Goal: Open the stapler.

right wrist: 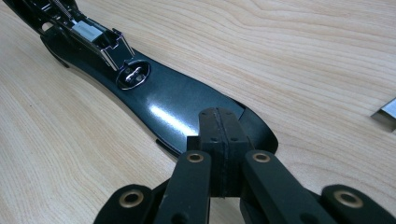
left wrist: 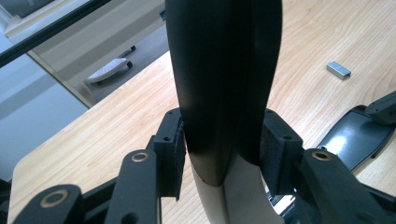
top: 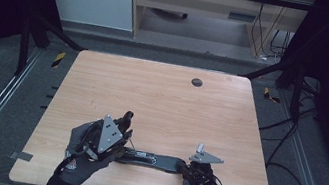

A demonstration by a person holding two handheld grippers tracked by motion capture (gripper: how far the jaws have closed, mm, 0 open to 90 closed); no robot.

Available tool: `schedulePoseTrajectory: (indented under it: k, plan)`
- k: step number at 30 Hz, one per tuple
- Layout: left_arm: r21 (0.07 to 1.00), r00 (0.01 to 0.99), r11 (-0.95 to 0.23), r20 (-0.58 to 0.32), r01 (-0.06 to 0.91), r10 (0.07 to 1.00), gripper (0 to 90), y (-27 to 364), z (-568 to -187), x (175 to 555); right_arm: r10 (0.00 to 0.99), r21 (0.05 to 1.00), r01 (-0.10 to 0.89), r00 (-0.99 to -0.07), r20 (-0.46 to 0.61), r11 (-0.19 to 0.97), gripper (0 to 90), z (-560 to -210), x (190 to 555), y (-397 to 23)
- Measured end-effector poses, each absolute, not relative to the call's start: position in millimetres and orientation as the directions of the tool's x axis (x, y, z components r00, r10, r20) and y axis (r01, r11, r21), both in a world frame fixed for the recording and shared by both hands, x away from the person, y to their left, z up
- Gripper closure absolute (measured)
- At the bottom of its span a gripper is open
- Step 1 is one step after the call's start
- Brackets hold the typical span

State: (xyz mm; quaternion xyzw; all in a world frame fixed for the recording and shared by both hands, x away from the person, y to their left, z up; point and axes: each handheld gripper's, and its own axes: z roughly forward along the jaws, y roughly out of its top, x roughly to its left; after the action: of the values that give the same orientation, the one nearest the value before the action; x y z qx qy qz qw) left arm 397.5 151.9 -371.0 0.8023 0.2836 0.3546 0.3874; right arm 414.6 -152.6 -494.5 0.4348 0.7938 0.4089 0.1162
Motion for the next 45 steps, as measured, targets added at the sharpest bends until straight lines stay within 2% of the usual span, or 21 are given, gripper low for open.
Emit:
schedulePoseTrajectory:
  k: [45]
  plan:
    - [0.873, 0.569, -0.434, 0.245, 0.222, 0.785, 54.6, 190, -374, 397, 0.783, 0.747, 0.601, -0.595, 0.182, 0.283, 90.0, -494, 414, -153]
